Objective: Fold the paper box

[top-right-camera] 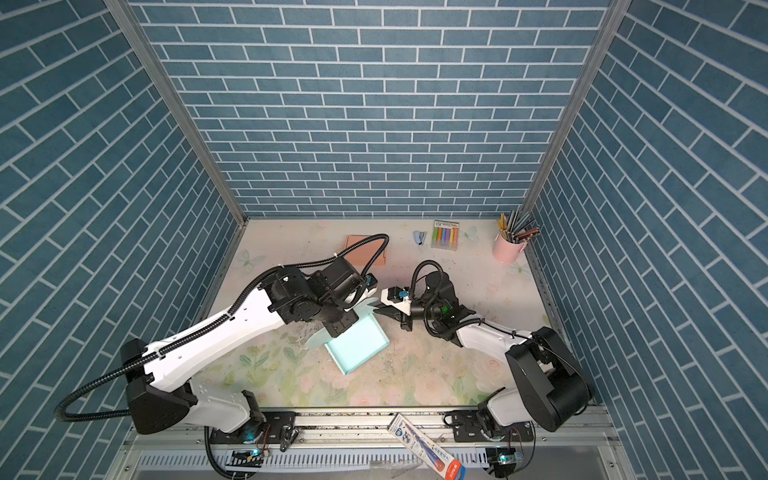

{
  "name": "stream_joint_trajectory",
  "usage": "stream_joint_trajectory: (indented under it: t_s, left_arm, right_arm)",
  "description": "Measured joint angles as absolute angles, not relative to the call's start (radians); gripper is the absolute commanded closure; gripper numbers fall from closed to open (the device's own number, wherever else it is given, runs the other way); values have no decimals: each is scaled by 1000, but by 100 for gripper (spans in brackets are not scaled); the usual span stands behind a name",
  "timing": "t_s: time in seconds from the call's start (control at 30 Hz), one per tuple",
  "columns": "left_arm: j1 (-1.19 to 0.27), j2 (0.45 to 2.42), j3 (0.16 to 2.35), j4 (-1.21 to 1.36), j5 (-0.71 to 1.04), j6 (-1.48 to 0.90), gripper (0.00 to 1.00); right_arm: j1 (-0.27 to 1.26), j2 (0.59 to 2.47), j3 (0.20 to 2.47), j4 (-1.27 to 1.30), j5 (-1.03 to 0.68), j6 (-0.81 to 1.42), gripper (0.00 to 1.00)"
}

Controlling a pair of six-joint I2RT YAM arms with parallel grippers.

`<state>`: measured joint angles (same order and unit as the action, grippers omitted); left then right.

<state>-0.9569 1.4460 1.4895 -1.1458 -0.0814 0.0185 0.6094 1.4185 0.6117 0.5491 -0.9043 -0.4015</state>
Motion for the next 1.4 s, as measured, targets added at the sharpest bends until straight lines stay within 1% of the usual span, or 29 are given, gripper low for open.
stream_joint_trajectory:
  t_s: [0.13, 0.7, 0.87, 1.1, 1.2, 1.23, 1.33, 1.37, 1.4]
  left_arm:
    - [-957, 1446, 1489, -1145, -81, 20, 100]
    - [-958, 1446, 1480, -1138, -81, 23, 100]
    - [-964, 1446, 1469, -1135, -84, 23, 100]
    - [-964, 1448, 1469, -1131, -97, 23, 99]
    - [-962, 1451, 1469, -1125, -101, 18, 54]
    - [-955, 1450, 1466, -1113, -98, 13, 43]
    - [-899, 1423, 1397, -1038, -55, -22, 21]
    - [-863, 1401, 1351, -1003, -33, -40, 15]
    - [-825, 1374, 1304, -970, -11, -52, 12]
  right_arm:
    - [612, 1419, 612, 549, -902, -402, 84]
    - [617, 1418, 612, 554, -889, -401, 85]
    - [617, 1414, 612, 561, -875, -400, 90]
    - [632, 1414, 612, 555, -850, -413, 100]
    - [645, 1414, 612, 552, -811, -427, 100]
    - [648, 1414, 611, 550, -796, -428, 100]
    - [648, 1400, 593, 547, -759, -427, 100]
    - [645, 1387, 580, 546, -748, -428, 100]
    - [643, 1377, 569, 546, -741, -427, 100]
